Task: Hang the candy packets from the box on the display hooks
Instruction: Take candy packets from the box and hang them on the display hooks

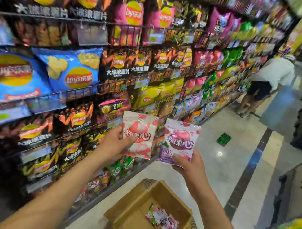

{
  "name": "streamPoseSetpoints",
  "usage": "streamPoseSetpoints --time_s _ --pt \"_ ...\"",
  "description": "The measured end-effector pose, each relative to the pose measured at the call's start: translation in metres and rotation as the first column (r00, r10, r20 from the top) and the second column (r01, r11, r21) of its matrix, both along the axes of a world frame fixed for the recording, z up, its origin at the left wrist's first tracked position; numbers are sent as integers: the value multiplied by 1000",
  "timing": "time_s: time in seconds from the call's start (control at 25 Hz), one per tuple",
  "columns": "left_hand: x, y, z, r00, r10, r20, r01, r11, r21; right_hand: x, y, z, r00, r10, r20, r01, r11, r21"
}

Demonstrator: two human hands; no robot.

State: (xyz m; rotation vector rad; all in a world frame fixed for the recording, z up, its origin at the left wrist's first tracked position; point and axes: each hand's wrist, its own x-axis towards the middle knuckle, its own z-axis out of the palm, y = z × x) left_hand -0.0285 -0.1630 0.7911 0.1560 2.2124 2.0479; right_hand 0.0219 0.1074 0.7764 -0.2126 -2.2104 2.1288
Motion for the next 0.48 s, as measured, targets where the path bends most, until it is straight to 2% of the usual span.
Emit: streamPoseSetpoints --time_s 0.16,0.28,0.48 --pt "66 -31 20 996 79 -28 -79 997 -2 38 -31 10 996 88 -21 -89 996 -18" --pt "122 -55 35 992 119 -47 -122 991 -59 73 -58 20 987 155 -29 -156 987 -26" --pt "194 -104 57 960 266 -85 -272 960 -72 110 -110 38 958 282 -48 -284 958 -38"
